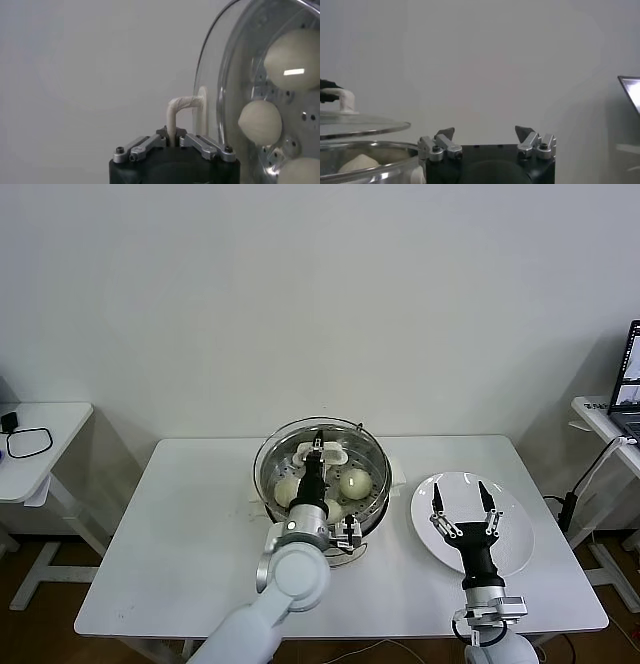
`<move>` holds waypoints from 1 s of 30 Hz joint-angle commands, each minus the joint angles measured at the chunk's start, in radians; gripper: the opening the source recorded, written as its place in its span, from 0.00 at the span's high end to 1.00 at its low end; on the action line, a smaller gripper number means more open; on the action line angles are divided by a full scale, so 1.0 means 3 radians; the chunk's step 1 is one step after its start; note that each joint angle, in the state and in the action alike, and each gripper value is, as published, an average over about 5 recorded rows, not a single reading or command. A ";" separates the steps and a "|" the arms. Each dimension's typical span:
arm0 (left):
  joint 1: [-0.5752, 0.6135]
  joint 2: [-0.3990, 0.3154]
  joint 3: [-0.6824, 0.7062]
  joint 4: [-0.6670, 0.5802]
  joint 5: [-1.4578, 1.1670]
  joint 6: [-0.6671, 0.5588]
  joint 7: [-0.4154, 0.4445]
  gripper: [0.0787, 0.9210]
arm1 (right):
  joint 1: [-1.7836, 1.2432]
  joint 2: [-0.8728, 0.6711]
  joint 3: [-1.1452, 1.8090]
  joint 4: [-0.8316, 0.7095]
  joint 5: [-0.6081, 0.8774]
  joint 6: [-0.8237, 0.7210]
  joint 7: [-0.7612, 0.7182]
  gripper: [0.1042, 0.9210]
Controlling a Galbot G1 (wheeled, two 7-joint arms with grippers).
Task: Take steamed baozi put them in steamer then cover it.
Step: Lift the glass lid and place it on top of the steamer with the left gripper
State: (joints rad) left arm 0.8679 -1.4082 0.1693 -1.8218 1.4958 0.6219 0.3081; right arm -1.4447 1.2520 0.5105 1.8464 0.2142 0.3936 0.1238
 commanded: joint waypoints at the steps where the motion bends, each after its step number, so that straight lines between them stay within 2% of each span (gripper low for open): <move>1: -0.0054 -0.0156 0.0036 0.0228 -0.0015 -0.0019 -0.0076 0.87 | -0.0006 0.0008 0.0037 -0.0019 -0.0003 0.0013 -0.0004 0.12; 13: -0.0101 -0.0213 -0.0016 0.0420 -0.0047 -0.0094 -0.0170 0.87 | -0.0002 0.0024 0.0034 -0.0040 -0.0020 0.0025 -0.0006 0.12; 30: -0.0037 -0.0241 -0.0051 0.0490 -0.0020 -0.0108 -0.0240 0.87 | 0.0025 0.0027 0.0011 -0.0077 -0.0031 0.0032 -0.0020 0.12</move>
State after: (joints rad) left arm 0.8541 -1.4764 0.1574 -1.6929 1.4854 0.5933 0.2432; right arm -1.4391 1.2605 0.5142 1.8267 0.2045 0.4019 0.1184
